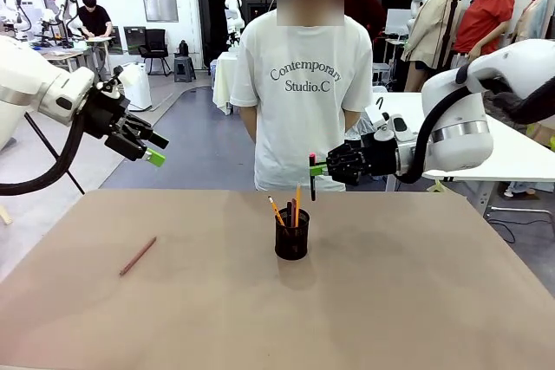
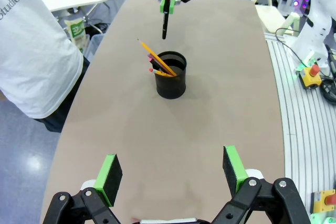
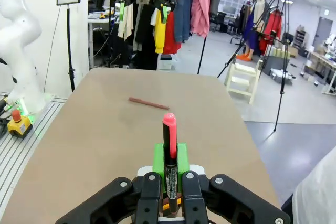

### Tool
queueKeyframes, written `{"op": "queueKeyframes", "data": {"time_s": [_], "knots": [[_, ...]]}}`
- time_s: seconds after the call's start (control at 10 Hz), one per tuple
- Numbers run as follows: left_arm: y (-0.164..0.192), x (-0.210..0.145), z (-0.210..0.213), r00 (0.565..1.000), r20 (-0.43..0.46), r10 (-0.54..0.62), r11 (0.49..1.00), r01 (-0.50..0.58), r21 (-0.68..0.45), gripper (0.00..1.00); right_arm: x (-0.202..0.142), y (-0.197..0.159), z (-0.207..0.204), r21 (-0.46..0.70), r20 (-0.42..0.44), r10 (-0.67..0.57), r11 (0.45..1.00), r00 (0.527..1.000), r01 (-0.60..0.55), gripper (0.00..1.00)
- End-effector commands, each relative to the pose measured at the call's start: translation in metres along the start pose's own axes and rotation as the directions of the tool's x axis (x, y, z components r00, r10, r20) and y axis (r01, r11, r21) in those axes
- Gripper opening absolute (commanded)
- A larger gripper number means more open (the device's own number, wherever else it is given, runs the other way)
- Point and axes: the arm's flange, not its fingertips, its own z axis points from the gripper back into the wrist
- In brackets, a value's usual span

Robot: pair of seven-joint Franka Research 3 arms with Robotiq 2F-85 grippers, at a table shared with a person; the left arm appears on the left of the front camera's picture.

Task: Place the pens into the pen holder.
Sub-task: Pick up a writing instrument from the table and place it into the Pen holder.

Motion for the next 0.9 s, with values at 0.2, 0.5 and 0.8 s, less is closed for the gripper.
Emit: {"op": "queueKeyframes", "data": {"time_s": [0.2,0.5,0.8], "knots": [[-0.001,0.0,0.001,1.0,-0.011,-0.005,1.0,0.005,-0.005,1.0,-0.014,-0.019,-0.015,0.0,0.091,-0.044,0.999,0.995,0.044,0.0],[-0.001,0.0,0.001,1.0,-0.011,-0.005,1.0,0.005,-0.005,1.0,-0.025,-0.02,-0.025,0.033,0.094,-0.091,0.996,0.991,0.088,0.0],[-0.001,0.0,0.001,1.0,-0.011,-0.005,1.0,0.005,-0.005,1.0,-0.033,-0.016,-0.03,0.059,0.09,-0.131,0.99,0.987,0.126,0.0]]}}
